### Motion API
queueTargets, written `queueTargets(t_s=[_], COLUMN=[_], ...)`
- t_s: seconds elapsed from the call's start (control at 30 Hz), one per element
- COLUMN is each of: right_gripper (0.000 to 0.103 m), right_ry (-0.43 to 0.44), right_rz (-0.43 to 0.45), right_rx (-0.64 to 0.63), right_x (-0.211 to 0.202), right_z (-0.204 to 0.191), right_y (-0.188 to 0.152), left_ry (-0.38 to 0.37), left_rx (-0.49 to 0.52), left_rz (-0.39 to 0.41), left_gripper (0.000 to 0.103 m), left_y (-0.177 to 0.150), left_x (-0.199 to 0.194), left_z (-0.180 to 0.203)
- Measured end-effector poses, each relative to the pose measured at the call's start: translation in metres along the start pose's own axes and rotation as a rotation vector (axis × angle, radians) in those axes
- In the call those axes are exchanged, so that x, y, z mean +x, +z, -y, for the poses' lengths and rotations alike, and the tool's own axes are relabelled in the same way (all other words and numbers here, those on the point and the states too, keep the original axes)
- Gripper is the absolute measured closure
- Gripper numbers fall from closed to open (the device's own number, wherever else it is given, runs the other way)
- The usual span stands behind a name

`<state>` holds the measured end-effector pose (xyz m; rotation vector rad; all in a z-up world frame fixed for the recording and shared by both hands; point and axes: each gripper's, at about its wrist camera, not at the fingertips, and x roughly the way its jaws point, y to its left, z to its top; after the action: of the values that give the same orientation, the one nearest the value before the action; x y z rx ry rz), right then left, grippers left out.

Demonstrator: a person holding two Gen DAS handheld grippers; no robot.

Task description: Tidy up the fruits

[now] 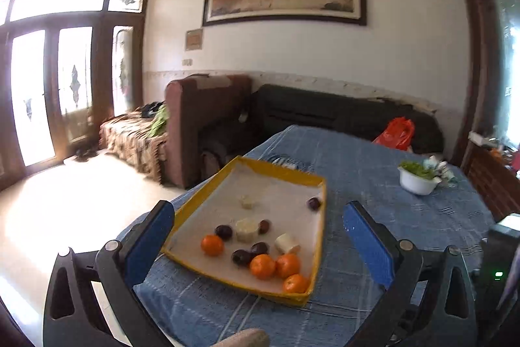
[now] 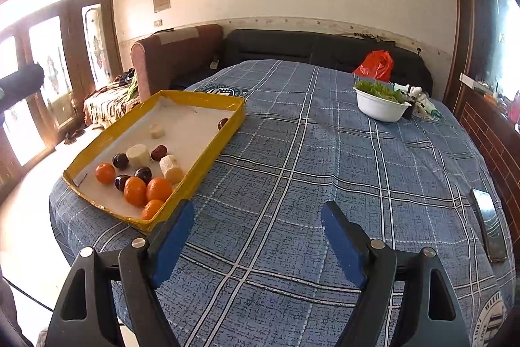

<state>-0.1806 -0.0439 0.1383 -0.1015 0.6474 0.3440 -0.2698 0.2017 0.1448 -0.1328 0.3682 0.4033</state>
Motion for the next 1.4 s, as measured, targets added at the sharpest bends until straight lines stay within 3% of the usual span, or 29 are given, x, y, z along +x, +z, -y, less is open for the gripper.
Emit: queueTargets(t_s=[0.13, 0.3, 0.6, 0.93, 1.4], right_gripper=[0.018, 0.018, 0.018, 0.018, 0.017], right_ry=[0.004, 0.000, 0.041, 0.046, 0.045], right_rz=[-0.013, -0.037, -0.091, -0.094, -0.094], right_rx=[0.013, 0.003, -0.048, -0.009, -0.044], right_x=[0.004, 0.009, 0.021, 0.023, 0.026], right_z=[0.002, -0.002, -0.024, -0.011, -0.023], right_y=[0.000, -0.005, -0.024, -0.024, -0.022], left_ry=[0.061, 0.064, 0.088, 0.051, -0.010], left_rx=[0.018, 0.029, 0.006, 0.088, 0.039], left_rz=[-0.060, -0.117, -0.146, -0.184, -0.291], left_gripper=[0.000, 0.000, 0.000, 0.000, 0.000], left_y=[-0.007, -0.015, -0.016, -0.025, -0.033], left_x=[0.014, 0.021, 0.031, 0.036, 0.055], left_z=[-0.007, -0.005, -0.010, 0.018, 0.014])
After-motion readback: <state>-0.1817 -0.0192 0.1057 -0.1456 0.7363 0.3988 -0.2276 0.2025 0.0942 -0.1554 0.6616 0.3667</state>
